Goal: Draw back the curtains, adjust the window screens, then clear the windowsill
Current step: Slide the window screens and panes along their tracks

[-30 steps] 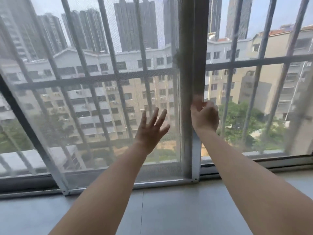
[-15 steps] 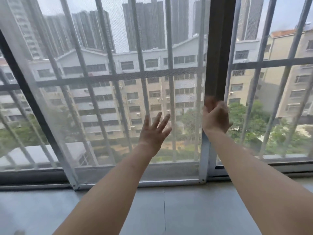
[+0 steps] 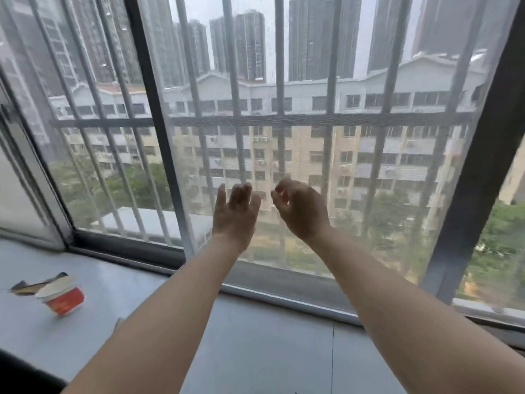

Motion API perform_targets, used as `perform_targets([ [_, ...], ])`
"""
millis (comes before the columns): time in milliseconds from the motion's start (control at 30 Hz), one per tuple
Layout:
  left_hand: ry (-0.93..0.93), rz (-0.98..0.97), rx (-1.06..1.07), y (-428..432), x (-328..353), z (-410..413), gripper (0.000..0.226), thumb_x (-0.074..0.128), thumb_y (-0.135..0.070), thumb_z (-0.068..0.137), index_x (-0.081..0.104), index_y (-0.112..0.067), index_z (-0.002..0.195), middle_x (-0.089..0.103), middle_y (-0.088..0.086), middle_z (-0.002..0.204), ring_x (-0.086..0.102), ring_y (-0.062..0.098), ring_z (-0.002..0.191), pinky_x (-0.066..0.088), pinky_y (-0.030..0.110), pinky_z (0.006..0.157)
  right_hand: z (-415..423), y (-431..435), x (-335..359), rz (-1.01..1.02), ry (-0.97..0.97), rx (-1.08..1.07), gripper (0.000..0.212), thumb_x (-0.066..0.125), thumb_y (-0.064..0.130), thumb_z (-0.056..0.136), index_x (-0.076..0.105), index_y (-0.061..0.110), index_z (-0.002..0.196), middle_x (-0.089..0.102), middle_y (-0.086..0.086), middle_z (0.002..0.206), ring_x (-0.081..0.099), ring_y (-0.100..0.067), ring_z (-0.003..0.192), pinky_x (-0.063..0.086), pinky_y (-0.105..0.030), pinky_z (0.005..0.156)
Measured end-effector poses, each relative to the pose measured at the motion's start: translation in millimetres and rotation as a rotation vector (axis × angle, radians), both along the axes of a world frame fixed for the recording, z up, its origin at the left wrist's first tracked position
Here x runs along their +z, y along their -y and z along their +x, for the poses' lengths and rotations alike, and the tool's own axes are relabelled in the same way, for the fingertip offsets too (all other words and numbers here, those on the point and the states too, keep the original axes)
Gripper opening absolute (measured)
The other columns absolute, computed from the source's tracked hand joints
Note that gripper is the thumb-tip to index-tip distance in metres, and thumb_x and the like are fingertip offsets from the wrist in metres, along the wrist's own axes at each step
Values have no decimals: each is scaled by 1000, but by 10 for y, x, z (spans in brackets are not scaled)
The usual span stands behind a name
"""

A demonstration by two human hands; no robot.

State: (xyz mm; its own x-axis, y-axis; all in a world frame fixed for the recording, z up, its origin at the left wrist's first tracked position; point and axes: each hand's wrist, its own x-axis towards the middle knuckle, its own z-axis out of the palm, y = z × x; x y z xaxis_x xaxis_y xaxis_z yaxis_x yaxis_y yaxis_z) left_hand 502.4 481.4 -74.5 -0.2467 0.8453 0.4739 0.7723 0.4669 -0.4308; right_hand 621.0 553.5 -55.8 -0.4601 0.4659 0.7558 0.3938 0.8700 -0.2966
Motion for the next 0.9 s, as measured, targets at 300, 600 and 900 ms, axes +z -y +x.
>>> perform_targets([
  [300, 279, 33, 233, 811, -101, -1314, 51, 36, -24, 93, 17, -13, 139, 10, 12, 151, 15, 30, 138, 14, 45, 112, -1307, 548, -121, -35, 227, 118, 32, 46, 24, 96, 67, 5, 83, 70, -13, 86, 65, -28, 80, 40, -26, 63],
  [600, 158, 233, 166, 1569, 165, -2617, 16, 56, -2, 81, 56, -7, 96, 66, 8, 75, 64, 26, 62, 47, 29, 49, -2870, 1266, -105, -140, 117, 262, 13, 54, 13, 88, 66, 9, 92, 71, -13, 92, 66, -32, 84, 54, -44, 72],
  [900, 391, 444, 110, 1853, 49, -3800, 16, 40, 2, 93, 54, -6, 96, 62, 12, 88, 48, 23, 70, 45, 35, 60, -3977, 1456, -55, -129, 197, 333, 14, 49, 23, 94, 55, 10, 96, 68, -11, 85, 64, -30, 73, 53, -36, 63],
])
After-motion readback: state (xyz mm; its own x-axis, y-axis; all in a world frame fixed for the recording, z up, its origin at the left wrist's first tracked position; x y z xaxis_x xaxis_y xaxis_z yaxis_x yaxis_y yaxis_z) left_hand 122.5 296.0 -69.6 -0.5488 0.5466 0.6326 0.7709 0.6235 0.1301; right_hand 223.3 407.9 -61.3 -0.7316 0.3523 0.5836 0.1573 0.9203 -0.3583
